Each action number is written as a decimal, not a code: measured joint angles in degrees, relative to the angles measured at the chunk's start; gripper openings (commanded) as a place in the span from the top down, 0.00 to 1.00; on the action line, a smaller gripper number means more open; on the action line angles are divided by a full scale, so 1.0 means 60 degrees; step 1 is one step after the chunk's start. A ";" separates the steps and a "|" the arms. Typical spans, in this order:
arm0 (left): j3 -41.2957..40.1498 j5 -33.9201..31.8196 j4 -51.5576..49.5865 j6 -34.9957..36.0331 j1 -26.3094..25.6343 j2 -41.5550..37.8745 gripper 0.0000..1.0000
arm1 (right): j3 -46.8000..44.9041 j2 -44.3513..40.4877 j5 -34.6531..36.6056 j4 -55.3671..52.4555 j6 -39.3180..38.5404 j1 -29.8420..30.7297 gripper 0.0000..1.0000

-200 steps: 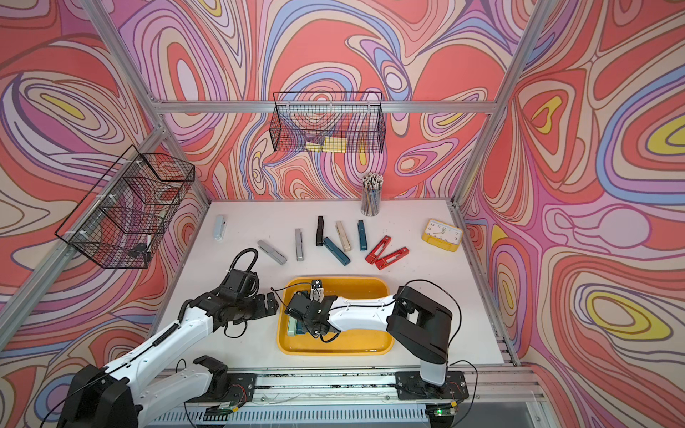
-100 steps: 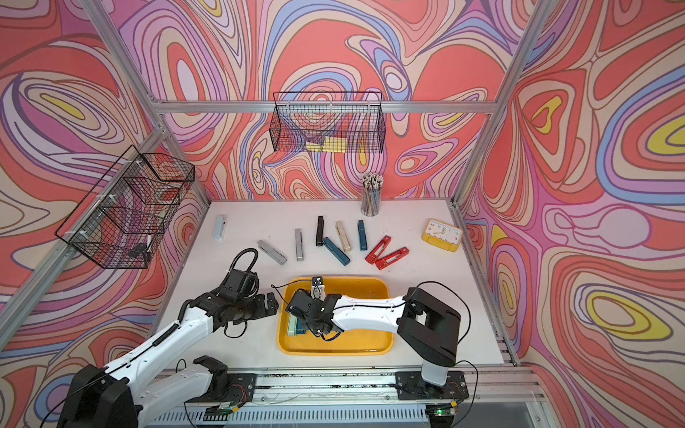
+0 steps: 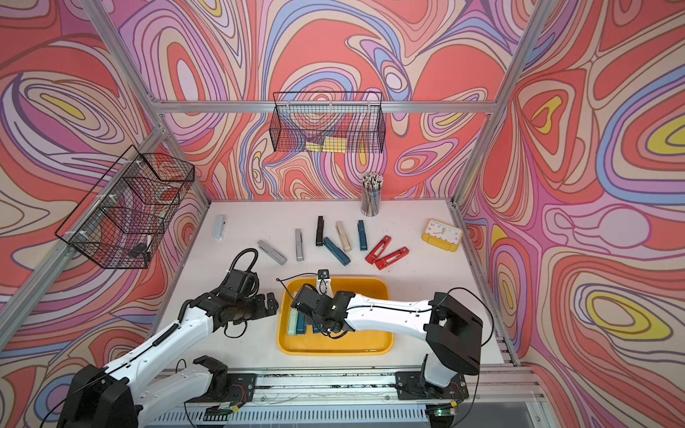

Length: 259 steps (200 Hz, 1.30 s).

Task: Put the pruning pliers into the storage box
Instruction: Place the pruning pliers in the storage box.

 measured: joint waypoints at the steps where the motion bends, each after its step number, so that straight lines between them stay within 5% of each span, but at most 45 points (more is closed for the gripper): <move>1: 0.0000 0.0000 0.0000 0.0000 0.0000 0.0000 0.02 | -0.0011 0.0000 0.0000 0.0000 0.0007 -0.0007 1.00; 259: 0.0000 0.0000 0.0000 0.0000 0.0000 0.0000 0.02 | -0.0674 0.1297 -0.1344 0.1974 -0.1133 -0.0809 1.00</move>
